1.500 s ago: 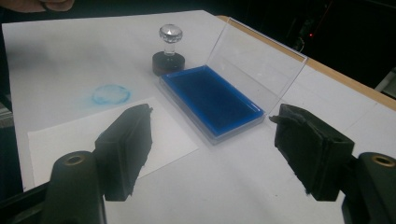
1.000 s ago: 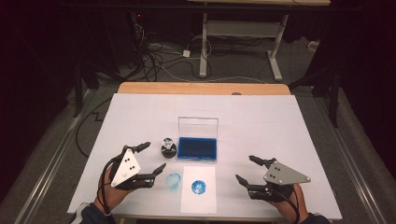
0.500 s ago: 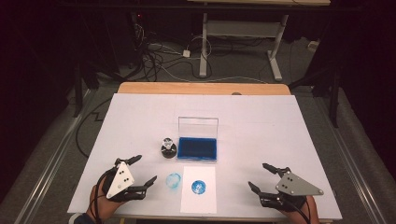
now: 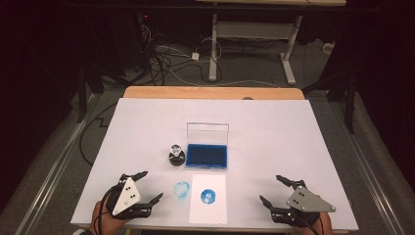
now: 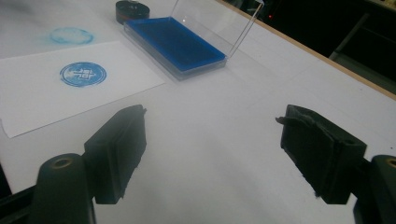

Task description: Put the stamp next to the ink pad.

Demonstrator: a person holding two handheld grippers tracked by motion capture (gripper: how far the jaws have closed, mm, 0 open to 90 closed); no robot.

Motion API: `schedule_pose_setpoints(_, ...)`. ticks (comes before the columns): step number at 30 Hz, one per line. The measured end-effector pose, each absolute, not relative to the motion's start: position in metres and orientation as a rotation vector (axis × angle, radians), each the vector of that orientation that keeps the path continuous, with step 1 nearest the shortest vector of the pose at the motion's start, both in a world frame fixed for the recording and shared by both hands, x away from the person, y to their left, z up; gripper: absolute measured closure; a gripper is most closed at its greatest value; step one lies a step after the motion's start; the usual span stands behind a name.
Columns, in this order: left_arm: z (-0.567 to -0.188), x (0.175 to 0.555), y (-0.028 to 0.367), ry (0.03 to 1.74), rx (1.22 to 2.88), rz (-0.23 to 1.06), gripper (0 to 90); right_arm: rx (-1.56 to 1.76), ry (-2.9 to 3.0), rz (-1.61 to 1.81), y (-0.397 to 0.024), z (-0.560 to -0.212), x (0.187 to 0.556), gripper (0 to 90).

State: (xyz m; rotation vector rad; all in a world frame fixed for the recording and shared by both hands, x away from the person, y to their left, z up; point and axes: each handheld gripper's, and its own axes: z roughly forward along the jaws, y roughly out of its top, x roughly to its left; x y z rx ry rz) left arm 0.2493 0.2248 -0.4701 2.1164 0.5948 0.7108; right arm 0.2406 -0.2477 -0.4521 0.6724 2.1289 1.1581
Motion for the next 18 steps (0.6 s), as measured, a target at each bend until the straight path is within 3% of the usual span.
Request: schedule_pose_setpoints(18,-0.4709,0.2509,0.2241,0.592,2.126,0.703,18.4,0.685,2.112,1.170,-0.2491,-0.4516,0.2416,17.0)
